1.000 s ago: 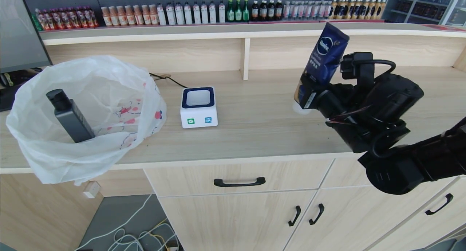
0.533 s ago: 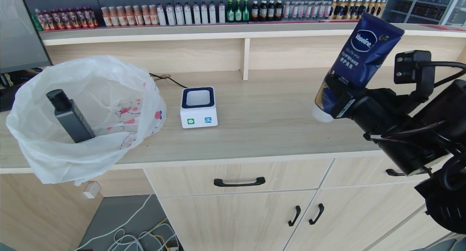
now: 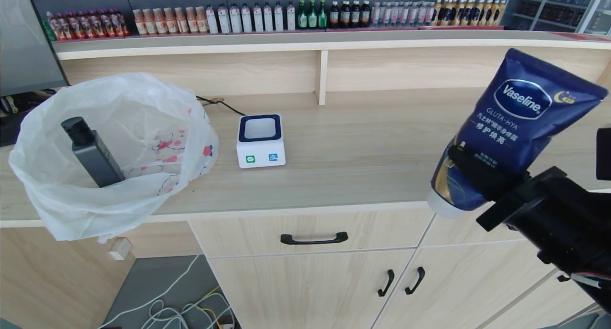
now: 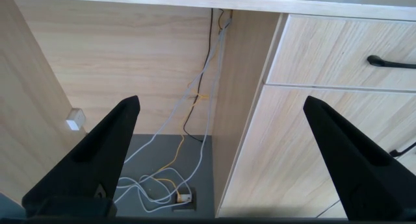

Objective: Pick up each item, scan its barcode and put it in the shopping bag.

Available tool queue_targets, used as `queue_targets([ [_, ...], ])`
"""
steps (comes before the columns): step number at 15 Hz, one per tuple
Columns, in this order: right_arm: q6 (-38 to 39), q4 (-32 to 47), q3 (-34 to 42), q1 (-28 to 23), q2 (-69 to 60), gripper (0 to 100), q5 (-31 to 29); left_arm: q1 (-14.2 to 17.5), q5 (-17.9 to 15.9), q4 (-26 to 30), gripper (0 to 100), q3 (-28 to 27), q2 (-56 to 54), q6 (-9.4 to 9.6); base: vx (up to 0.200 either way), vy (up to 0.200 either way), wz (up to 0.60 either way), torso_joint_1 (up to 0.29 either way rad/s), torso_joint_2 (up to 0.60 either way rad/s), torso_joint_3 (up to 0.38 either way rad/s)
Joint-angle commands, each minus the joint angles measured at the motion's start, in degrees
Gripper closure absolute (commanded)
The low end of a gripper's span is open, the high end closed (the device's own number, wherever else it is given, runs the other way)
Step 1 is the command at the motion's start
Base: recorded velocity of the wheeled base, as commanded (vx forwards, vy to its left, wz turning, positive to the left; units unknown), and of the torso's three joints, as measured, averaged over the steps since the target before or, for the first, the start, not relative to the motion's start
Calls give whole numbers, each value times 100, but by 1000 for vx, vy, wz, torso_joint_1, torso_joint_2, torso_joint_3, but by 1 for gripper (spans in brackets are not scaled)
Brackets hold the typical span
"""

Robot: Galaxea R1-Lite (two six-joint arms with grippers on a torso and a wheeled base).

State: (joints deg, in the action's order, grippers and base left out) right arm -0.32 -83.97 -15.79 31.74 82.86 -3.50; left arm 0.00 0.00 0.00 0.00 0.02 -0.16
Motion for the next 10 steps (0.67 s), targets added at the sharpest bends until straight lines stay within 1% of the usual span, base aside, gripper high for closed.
queue_targets([
  [1,-179,-23,893,570,-754,100,-2,-9,0,0,0,0,-2,-2,0,0,0,0,0,0],
  [3,-276,-23,1157,833,-982,100,-2,0,0,0,0,0,-2,-2,0,0,0,0,0,0],
  [6,-302,-23,1192,842,-1009,100,-2,-9,0,0,0,0,-2,-2,0,0,0,0,0,0],
  [8,-592,-14,1183,921,-973,100,7,0,0,0,0,0,-2,-2,0,0,0,0,0,0],
  [10,-1128,3,1174,1378,-886,100,7,0,0,0,0,0,-2,-2,0,0,0,0,0,0],
])
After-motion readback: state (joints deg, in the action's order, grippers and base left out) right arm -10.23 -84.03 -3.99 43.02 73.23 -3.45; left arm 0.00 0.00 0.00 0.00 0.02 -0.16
